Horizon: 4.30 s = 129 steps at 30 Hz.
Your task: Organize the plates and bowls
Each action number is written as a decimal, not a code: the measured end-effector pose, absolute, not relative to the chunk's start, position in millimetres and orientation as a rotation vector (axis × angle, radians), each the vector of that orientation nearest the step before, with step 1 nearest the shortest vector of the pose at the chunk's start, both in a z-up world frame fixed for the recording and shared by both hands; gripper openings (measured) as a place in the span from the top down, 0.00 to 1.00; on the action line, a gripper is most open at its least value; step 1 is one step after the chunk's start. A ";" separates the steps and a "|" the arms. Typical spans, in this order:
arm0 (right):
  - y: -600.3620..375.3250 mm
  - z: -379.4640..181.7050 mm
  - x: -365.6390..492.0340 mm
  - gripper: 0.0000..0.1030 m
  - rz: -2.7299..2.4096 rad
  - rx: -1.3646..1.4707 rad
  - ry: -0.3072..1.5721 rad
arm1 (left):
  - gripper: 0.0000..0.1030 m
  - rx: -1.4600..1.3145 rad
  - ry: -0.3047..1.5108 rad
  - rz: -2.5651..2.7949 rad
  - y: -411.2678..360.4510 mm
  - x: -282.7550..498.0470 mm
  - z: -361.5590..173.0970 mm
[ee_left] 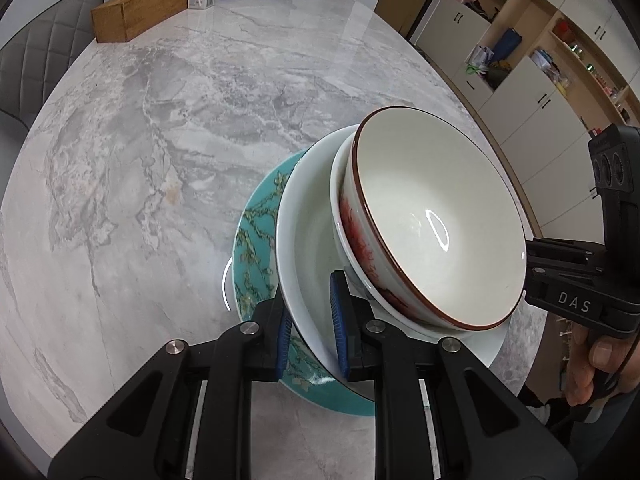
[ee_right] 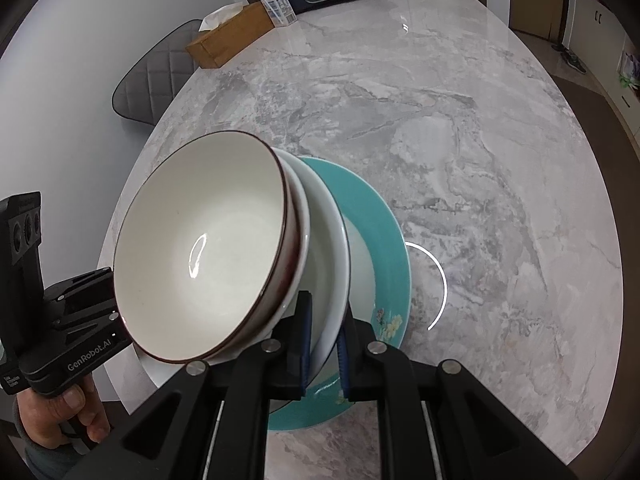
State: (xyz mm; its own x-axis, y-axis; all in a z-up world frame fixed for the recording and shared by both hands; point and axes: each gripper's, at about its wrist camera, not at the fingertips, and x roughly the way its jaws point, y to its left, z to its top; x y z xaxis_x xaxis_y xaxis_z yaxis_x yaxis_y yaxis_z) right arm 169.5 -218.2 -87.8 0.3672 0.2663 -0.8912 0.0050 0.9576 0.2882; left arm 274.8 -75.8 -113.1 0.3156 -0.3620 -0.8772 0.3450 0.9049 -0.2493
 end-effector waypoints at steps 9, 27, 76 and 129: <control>-218.5 -98.1 167.1 0.86 0.165 0.268 1.188 | 0.85 -0.037 1.176 -0.471 -71.0 278.0 -128.7; -214.0 -93.9 160.5 0.84 0.131 0.212 1.115 | 0.83 -0.074 1.134 -0.455 -66.7 278.0 -129.3; -170.5 -17.0 -45.0 0.00 -0.124 0.099 0.560 | 0.00 -0.060 0.637 -0.091 -23.8 58.6 -51.9; -165.9 -26.6 -41.0 0.00 -0.106 0.101 0.594 | 0.00 -0.026 0.650 -0.125 -37.7 48.3 -58.4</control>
